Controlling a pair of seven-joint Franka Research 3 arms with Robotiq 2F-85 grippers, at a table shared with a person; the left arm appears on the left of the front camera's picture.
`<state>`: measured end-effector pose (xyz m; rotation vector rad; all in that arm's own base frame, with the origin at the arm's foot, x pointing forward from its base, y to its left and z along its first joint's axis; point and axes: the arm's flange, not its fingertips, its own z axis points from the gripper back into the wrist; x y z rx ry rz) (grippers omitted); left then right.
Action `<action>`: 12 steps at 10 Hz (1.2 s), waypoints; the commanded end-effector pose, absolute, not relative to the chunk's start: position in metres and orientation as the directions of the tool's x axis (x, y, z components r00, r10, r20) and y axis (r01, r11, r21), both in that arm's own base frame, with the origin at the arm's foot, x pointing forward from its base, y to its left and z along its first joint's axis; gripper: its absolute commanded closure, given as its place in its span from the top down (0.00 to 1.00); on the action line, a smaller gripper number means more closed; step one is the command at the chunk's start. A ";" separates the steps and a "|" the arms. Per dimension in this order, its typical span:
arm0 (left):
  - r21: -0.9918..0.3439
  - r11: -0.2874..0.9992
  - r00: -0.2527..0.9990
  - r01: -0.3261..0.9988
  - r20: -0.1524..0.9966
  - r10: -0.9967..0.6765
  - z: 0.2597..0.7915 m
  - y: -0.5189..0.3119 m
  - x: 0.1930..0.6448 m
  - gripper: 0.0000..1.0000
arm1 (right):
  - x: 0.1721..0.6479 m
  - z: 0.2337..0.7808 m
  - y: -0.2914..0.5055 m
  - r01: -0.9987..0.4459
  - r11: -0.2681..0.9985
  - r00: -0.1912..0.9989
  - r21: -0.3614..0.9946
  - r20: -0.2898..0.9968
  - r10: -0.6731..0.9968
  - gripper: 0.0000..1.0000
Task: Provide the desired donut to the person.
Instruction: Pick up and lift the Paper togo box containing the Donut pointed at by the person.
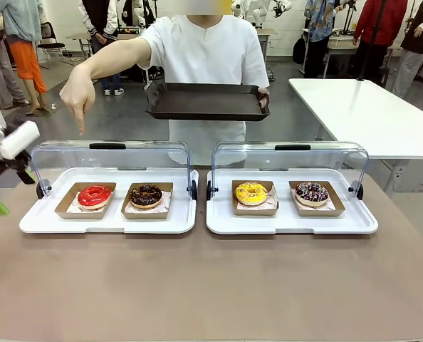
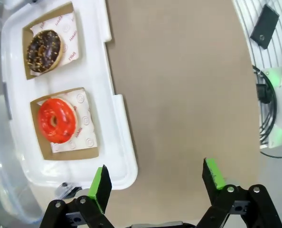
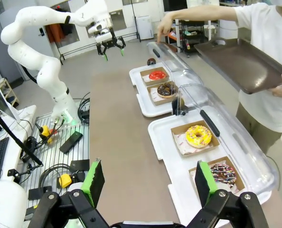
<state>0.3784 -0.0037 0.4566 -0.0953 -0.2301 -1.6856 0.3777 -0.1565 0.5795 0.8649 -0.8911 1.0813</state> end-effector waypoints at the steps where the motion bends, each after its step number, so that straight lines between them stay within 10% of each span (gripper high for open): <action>1: 0.082 -0.084 -0.097 0.993 0.165 -0.981 0.430 -0.006 0.394 1.00 | 0.377 0.581 -0.158 -0.961 0.235 0.218 0.142 0.914 0.341 1.00; 12: 0.093 -0.109 -0.120 0.990 0.123 -0.985 0.394 -0.019 0.409 1.00 | 0.377 0.581 -0.158 -0.961 0.235 0.218 0.142 0.914 0.341 1.00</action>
